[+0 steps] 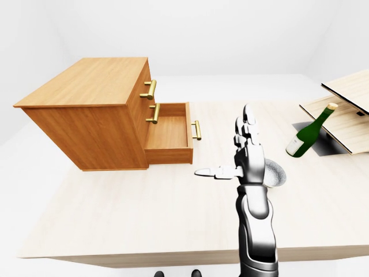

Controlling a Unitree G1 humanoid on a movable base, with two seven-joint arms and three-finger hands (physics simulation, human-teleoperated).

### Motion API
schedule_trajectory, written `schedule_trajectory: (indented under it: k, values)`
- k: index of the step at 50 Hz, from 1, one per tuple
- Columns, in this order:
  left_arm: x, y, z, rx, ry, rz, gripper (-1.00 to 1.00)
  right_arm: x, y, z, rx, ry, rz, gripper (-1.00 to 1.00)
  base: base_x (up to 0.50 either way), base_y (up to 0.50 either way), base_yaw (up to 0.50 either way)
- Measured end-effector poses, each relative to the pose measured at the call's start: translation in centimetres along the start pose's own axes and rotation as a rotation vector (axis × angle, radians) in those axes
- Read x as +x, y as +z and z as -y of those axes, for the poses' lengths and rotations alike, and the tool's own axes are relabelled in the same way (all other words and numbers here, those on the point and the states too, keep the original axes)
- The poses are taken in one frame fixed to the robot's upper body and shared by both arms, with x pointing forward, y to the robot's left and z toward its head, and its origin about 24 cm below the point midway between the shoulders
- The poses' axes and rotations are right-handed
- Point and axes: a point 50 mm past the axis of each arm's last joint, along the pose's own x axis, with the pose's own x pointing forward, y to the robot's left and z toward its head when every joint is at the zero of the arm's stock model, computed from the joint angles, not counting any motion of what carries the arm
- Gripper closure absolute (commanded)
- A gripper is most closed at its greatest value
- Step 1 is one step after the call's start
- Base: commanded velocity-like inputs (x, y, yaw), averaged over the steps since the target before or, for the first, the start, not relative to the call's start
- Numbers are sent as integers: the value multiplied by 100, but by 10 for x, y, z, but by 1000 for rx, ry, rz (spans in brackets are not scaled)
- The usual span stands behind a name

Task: Put the bowl on top of the cabinet.

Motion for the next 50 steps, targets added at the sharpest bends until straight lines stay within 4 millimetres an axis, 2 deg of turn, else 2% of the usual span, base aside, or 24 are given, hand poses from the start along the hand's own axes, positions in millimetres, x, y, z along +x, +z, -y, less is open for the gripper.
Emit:
schedule_trajectory:
  k: [16, 32, 50]
  values:
    - [2, 1, -5, 4, 12, -2, -100, 14, 12, 15, -95, -10, 52, -100, 0, 0, 0]
    - [3, 0, -6, 8, 16, -8, -100, 28, 17, 37, -254, -29, 54, -100, 0, 0, 0]
    - [4, 2, -7, 5, 19, 0, -100, 37, 28, 50, -434, -9, 64, -100, 0, 0, 0]
